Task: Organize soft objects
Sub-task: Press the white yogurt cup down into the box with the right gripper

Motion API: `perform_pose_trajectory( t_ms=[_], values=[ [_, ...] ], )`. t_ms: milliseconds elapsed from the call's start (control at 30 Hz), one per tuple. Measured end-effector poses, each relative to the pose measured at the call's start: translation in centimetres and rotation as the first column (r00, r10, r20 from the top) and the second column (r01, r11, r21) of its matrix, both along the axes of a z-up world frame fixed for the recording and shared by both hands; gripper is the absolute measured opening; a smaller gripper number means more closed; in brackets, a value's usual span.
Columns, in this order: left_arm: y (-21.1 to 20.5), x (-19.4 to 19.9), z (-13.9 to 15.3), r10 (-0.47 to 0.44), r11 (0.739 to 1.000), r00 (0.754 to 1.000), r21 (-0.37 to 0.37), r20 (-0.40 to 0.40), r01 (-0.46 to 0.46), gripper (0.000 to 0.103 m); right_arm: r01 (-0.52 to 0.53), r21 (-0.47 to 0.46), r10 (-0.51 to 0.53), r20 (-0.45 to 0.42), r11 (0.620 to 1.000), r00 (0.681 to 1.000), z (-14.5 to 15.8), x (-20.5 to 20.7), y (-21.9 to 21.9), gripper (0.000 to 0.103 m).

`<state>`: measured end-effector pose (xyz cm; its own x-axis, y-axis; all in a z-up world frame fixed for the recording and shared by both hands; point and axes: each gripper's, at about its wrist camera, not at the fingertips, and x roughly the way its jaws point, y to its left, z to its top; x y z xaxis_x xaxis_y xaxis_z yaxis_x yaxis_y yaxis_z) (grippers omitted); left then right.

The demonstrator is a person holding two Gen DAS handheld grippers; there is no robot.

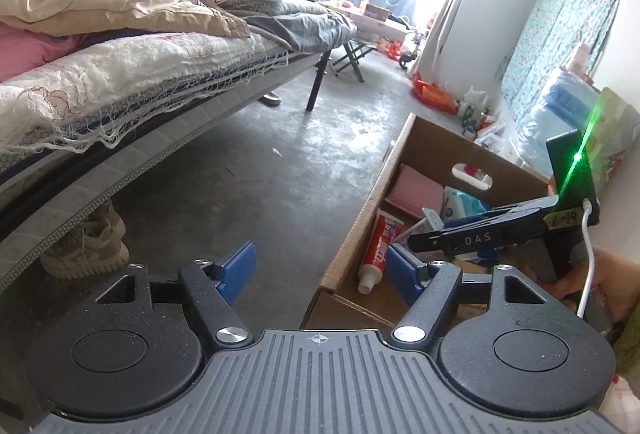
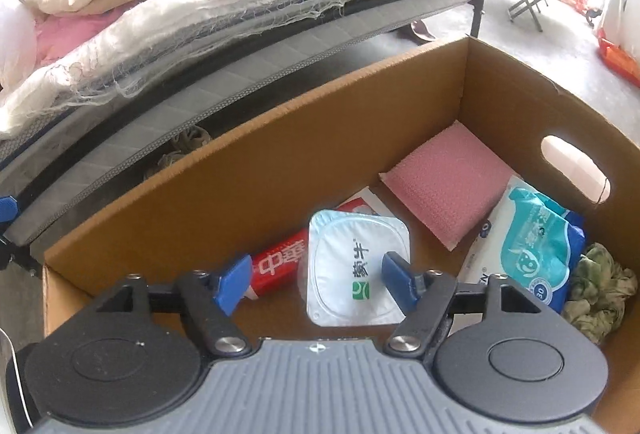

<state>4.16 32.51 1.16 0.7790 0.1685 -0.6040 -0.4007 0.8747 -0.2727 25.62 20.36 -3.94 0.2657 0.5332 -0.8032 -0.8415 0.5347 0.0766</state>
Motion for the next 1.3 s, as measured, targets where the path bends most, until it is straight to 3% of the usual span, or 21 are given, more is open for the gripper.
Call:
perform_pose_trajectory(
  t_ms=[67, 133, 167, 300, 367, 467, 733, 833, 967, 1067, 1133, 1300],
  values=[
    [0.1, 0.1, -0.1, 0.000, 1.000, 1.000, -0.004, -0.002, 0.000, 0.072, 0.012, 0.013, -0.012, -0.014, 1.000, 1.000, 0.0, 0.7, -0.3, 0.077],
    [0.2, 0.2, -0.1, 0.001, 1.000, 1.000, -0.008, 0.001, -0.001, 0.072, 0.037, 0.035, -0.036, -0.031, 0.999, 0.999, 0.0, 1.6, -0.7, 0.092],
    [0.2, 0.2, -0.1, 0.000, 1.000, 1.000, -0.008, 0.002, 0.000, 0.072, 0.046, 0.043, -0.044, -0.045, 0.998, 0.998, -0.1, 2.1, -0.8, 0.094],
    [0.1, 0.2, -0.2, -0.006, 1.000, 1.000, -0.007, 0.001, 0.006, 0.072, 0.073, 0.025, -0.070, -0.116, 0.997, 0.991, -1.5, 3.5, -0.4, 0.095],
    [0.1, 0.3, -0.3, -0.006, 1.000, 1.000, -0.005, -0.001, 0.006, 0.072, 0.074, 0.005, -0.072, -0.147, 0.997, 0.986, -2.3, 3.7, 0.0, 0.089],
    [0.2, 0.2, -0.3, -0.003, 1.000, 1.000, -0.009, -0.003, 0.003, 0.073, 0.046, -0.019, -0.049, -0.174, 0.999, 0.984, -2.9, 3.2, 0.5, 0.065],
    [0.3, 0.3, -0.5, -0.006, 1.000, 1.000, -0.014, -0.004, 0.006, 0.073, -0.017, -0.195, 0.000, -0.089, 0.981, 0.996, -2.0, 1.7, 1.4, 0.065],
    [0.3, 0.4, -0.5, -0.009, 1.000, 1.000, -0.018, 0.000, 0.009, 0.073, -0.024, -0.215, 0.009, -0.069, 0.976, 0.998, -2.1, 1.6, 1.9, 0.065],
    [0.3, 0.4, -0.5, -0.009, 1.000, 1.000, -0.020, -0.002, 0.009, 0.073, -0.017, -0.208, 0.016, -0.006, 0.978, 1.000, -2.2, 1.3, 2.9, 0.065],
    [0.1, 0.2, -0.4, -0.004, 1.000, 1.000, -0.017, 0.001, 0.004, 0.073, -0.004, -0.174, -0.003, -0.034, 0.985, 0.999, -2.0, 1.8, 2.8, 0.065],
    [0.0, 0.0, -0.3, 0.001, 1.000, 1.000, -0.012, 0.003, -0.001, 0.074, 0.008, -0.133, -0.015, -0.053, 0.991, 0.998, -1.3, 2.1, 2.3, 0.077],
    [-0.5, -0.1, 0.1, 0.006, 1.000, 1.000, 0.009, 0.000, -0.006, 0.074, 0.037, -0.013, -0.037, -0.037, 0.999, 0.999, 2.4, 1.7, -0.7, 0.079]
  ],
)
